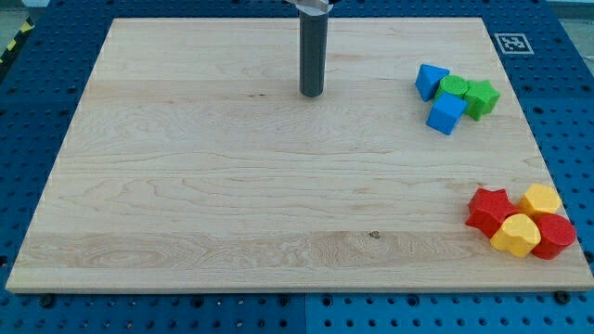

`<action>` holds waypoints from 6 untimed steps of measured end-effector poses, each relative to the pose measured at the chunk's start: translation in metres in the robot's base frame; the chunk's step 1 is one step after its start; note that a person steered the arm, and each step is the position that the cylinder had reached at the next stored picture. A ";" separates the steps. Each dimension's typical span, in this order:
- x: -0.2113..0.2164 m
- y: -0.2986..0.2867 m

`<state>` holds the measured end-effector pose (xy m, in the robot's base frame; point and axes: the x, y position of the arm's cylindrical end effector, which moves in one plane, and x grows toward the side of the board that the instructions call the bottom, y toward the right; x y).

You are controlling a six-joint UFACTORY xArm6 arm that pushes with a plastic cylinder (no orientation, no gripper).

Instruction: Move your arm towards the yellow hexagon

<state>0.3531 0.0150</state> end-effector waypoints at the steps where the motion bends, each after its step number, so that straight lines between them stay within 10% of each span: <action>1: 0.000 0.000; 3: 0.035 0.004; 6: 0.127 0.182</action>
